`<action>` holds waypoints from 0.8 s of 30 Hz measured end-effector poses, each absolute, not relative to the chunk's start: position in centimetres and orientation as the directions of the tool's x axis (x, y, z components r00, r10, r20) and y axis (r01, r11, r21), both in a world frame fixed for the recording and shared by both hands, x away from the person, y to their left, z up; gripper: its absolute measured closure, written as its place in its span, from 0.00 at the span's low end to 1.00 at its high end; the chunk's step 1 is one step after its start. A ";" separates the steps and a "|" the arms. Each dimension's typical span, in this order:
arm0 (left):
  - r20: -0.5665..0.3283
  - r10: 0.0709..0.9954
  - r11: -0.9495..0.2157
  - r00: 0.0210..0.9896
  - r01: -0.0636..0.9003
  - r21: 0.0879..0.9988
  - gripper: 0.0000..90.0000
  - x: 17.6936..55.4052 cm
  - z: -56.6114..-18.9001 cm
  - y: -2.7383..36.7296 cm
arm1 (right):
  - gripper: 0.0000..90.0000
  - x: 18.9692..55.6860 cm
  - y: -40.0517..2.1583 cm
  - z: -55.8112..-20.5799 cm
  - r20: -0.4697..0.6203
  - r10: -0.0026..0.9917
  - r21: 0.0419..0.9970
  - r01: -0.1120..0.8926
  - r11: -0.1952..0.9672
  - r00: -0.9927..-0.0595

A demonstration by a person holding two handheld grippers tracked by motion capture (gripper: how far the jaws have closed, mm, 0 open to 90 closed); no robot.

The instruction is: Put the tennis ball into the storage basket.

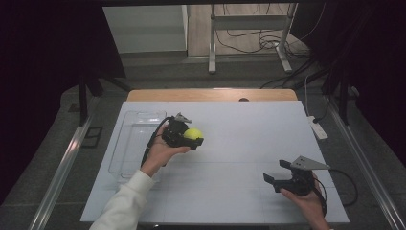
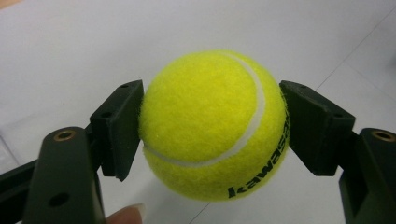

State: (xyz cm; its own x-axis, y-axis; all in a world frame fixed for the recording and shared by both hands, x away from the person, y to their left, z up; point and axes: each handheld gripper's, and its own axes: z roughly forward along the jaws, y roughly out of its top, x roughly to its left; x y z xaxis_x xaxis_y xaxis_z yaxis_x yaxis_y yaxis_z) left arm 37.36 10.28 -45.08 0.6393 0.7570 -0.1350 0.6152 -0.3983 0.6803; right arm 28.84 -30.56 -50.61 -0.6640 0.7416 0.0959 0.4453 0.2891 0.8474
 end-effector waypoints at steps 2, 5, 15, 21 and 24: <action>-0.136 0.758 -0.393 0.637 0.614 0.684 0.29 37.3 -45.0 10.4 | 0.13 28.8 -30.6 -50.6 0.097 0.742 0.847 0.446 0.288 -0.663; -0.131 0.757 -0.390 0.640 0.604 0.695 0.29 37.2 -44.6 10.6 | 0.13 28.9 -30.6 -50.6 0.097 0.742 0.847 0.447 0.287 -0.663; -0.108 0.754 -0.390 0.648 0.574 0.720 0.29 36.8 -43.4 10.8 | 0.13 28.9 -30.6 -50.6 0.097 0.744 0.847 0.448 0.287 -0.661; -0.104 0.755 -0.389 0.648 0.569 0.725 0.29 36.7 -42.9 11.2 | 0.13 28.9 -30.6 -50.7 0.098 0.745 0.846 0.450 0.287 -0.660; -0.103 0.755 -0.386 0.648 0.565 0.729 0.29 36.6 -42.8 11.4 | 0.13 28.9 -30.6 -50.7 0.098 0.745 0.846 0.450 0.286 -0.659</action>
